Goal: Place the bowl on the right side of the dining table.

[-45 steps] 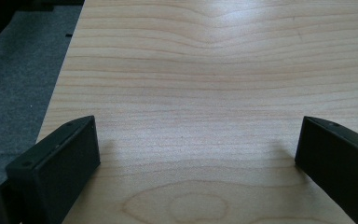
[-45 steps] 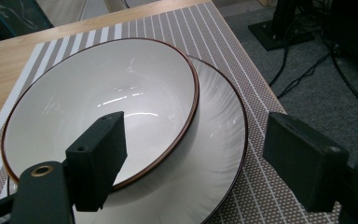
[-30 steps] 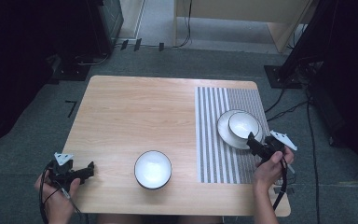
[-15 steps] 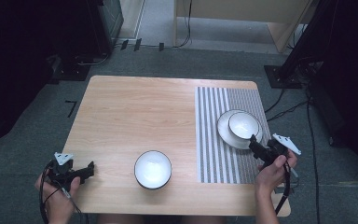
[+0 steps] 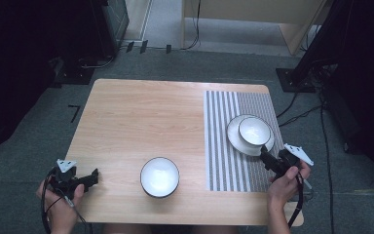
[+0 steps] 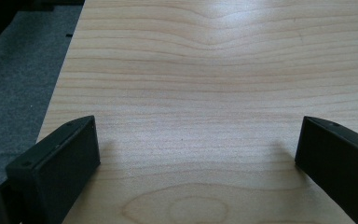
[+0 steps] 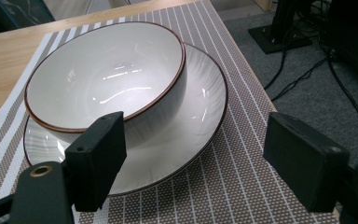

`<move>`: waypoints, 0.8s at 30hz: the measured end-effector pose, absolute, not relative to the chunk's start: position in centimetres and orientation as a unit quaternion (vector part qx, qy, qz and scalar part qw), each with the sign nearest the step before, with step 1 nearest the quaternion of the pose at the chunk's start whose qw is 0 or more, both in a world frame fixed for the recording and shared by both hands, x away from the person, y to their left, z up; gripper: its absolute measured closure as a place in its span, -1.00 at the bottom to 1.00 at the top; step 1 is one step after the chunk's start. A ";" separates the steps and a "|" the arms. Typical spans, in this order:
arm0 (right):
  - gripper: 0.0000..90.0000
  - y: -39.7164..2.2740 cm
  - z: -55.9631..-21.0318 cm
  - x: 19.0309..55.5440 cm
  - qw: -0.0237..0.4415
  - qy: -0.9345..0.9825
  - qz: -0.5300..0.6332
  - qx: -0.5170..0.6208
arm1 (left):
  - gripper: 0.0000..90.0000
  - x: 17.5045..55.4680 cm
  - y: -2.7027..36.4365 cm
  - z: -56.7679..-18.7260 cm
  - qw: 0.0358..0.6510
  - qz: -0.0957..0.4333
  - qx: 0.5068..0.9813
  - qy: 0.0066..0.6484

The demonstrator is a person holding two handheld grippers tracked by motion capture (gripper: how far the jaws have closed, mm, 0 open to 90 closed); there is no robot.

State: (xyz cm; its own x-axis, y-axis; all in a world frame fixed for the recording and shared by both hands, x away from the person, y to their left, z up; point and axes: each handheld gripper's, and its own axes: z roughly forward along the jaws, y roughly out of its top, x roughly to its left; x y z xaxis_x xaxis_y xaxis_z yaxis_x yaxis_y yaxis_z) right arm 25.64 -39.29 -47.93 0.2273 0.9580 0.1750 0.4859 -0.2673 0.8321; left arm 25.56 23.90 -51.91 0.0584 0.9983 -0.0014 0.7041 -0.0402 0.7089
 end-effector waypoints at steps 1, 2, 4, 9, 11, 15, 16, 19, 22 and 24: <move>-0.53 -39.2 -48.0 25.5 0.329 0.509 0.356 0.711 | -1.00 25.6 23.9 -51.9 0.280 0.263 0.672 0.634; -0.53 -39.2 -48.1 25.5 0.329 0.511 0.356 0.710 | -1.00 25.6 23.9 -51.9 0.280 0.263 0.671 0.634; -0.53 -39.1 -48.2 25.4 0.329 0.513 0.356 0.709 | -1.00 25.6 23.9 -51.9 0.280 0.263 0.672 0.634; -0.53 -39.0 -48.6 24.8 0.329 0.521 0.353 0.704 | -1.00 25.6 23.9 -51.9 0.280 0.263 0.671 0.634; -0.53 -39.0 -48.7 24.7 0.329 0.523 0.353 0.702 | -1.00 25.6 23.9 -51.9 0.280 0.263 0.672 0.634; -0.53 -39.0 -48.9 24.4 0.325 0.524 0.350 0.705 | -1.00 25.6 23.9 -51.9 0.280 0.263 0.672 0.634; -0.53 -39.1 -49.0 24.3 0.325 0.525 0.347 0.706 | -1.00 25.6 23.9 -51.9 0.280 0.263 0.672 0.634; -0.53 -39.2 -49.2 24.0 0.322 0.525 0.347 0.707 | -1.00 25.6 23.9 -51.9 0.280 0.263 0.672 0.634; -0.53 -39.2 -49.4 23.8 0.323 0.530 0.343 0.706 | -1.00 25.6 23.9 -51.9 0.280 0.263 0.672 0.634; -0.53 -39.2 -49.5 23.6 0.320 0.530 0.342 0.707 | -1.00 25.6 23.9 -51.9 0.280 0.263 0.672 0.634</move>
State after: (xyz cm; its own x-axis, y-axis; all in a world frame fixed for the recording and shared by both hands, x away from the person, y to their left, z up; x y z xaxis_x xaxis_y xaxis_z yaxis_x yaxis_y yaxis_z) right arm 23.65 -39.18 -49.51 0.2055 0.9680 0.1441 0.5304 -0.2339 0.8148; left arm 25.56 23.91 -51.92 0.0586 0.9983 -0.0014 0.7041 -0.0403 0.7090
